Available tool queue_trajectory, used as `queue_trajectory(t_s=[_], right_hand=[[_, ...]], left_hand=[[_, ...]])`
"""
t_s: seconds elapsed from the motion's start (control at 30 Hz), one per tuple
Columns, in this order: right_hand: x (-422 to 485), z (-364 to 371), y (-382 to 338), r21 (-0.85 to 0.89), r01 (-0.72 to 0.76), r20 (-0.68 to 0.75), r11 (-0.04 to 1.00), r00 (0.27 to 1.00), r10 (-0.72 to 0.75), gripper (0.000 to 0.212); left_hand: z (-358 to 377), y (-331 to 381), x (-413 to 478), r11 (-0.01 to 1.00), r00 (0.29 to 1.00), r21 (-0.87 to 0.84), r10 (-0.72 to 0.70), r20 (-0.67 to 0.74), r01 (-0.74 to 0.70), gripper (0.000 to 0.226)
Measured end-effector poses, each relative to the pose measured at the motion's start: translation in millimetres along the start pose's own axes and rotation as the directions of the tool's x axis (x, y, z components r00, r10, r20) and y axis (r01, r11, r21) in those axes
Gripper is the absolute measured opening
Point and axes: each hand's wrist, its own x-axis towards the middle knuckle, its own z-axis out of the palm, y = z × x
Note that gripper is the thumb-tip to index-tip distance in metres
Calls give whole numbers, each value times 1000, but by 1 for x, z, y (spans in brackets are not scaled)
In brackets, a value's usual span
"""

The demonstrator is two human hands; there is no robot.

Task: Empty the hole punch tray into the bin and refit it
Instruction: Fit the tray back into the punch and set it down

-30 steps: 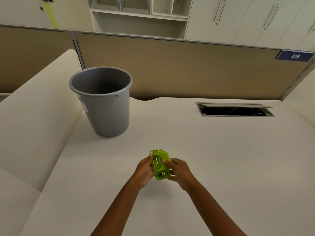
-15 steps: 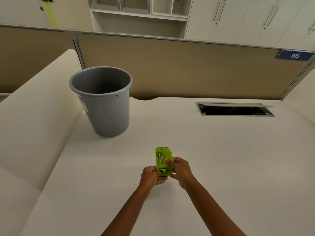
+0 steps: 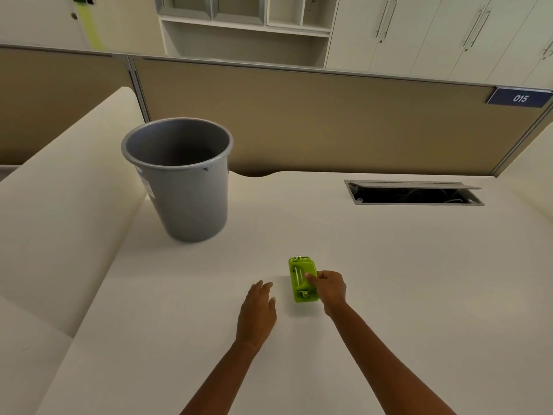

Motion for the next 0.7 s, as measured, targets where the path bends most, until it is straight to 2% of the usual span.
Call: queue_trajectory(t_s=[0.1, 0.2, 0.47, 0.6, 0.7], right_hand=[[16, -7, 1, -60, -7, -60, 998, 998, 3, 27], [30, -10, 2, -115, -17, -99, 993, 995, 6, 28], [51, -7, 6, -164, -37, -115, 986, 993, 18, 28], [54, -4, 7, -168, -39, -106, 985, 994, 21, 19], [57, -4, 7, -191, -33, -119, 981, 993, 10, 33]], left_hand=[[1, -14, 1, 945, 999, 324, 39, 28, -46, 49], [2, -26, 1, 895, 999, 447, 3, 41, -21, 53], [3, -45, 5, 861, 999, 508, -36, 30, 16, 56], [2, -48, 9, 862, 999, 506, -36, 23, 19, 57], [3, -49, 11, 863, 999, 504, -38, 24, 21, 57]])
